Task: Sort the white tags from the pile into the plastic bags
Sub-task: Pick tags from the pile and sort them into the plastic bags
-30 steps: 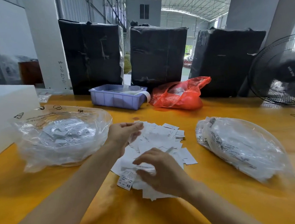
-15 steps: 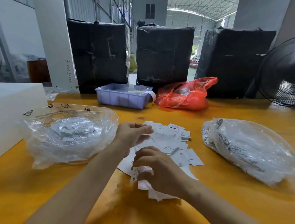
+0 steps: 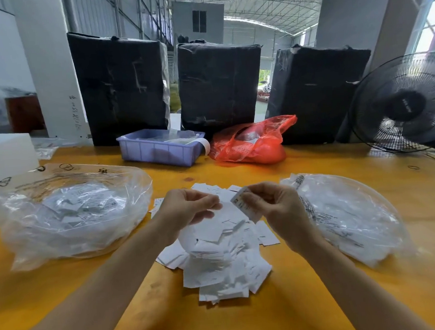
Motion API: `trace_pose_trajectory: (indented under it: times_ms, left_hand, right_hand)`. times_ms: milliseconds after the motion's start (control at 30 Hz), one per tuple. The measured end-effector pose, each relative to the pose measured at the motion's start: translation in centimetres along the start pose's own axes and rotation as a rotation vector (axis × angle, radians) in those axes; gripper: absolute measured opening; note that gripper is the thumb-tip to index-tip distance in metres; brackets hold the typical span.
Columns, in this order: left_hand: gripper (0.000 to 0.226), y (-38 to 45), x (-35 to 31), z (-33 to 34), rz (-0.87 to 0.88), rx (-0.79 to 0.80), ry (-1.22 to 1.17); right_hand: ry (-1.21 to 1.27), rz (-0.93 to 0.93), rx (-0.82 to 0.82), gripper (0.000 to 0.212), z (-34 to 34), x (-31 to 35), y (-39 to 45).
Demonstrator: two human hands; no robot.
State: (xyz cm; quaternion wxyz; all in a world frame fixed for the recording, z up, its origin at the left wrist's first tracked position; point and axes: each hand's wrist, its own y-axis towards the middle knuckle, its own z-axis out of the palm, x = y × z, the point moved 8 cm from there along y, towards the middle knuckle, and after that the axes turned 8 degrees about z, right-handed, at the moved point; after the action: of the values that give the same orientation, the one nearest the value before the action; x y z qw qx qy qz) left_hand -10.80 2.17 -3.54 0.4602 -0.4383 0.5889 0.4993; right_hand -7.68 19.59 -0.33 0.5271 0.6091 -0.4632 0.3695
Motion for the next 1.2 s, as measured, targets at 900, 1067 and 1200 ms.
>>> trace_pose_trajectory:
  times_ms: [900,1067,1200]
  left_hand:
    - [0.017,-1.2,-2.0,2.7,0.049,0.207,0.17]
    - [0.018,-1.0,-1.8,2.4,0.022,0.162,0.138]
    - [0.026,-1.0,-1.7,2.4,-0.028,0.149,-0.004]
  right_hand:
    - [-0.332,-0.201,-0.023,0.009,0.3,2.3,-0.9]
    - [-0.351,-0.193,0.057,0.01,1.3,2.0,-1.1]
    - [-0.297,-0.161,0.043,0.009,0.9,1.7,-0.8]
